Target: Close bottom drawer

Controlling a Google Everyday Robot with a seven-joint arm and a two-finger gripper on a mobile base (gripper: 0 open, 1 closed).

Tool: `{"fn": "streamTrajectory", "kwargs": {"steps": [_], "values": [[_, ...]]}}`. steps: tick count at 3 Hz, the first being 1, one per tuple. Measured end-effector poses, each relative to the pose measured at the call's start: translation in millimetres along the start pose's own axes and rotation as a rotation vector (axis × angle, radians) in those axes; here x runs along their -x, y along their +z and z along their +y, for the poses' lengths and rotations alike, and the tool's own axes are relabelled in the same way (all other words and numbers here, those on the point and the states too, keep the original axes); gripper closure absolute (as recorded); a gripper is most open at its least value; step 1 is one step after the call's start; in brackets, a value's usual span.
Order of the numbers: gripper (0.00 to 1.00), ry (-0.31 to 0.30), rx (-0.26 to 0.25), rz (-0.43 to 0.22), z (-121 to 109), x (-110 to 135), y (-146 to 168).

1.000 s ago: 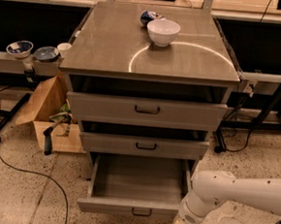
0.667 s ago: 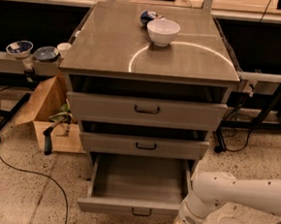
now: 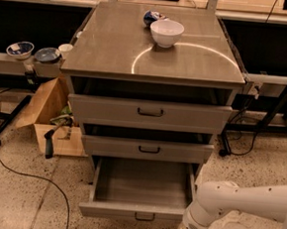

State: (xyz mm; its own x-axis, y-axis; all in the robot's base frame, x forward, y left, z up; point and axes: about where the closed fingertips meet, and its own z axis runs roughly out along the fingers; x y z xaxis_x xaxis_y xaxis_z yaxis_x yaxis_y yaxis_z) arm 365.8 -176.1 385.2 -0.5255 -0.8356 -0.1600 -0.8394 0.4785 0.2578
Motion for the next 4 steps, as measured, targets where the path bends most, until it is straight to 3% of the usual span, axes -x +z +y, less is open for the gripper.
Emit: {"fn": "streamTrajectory", "kwargs": {"steps": [4], "values": [[1.0,0.1,-0.004,0.008,-30,-11,57]]}}
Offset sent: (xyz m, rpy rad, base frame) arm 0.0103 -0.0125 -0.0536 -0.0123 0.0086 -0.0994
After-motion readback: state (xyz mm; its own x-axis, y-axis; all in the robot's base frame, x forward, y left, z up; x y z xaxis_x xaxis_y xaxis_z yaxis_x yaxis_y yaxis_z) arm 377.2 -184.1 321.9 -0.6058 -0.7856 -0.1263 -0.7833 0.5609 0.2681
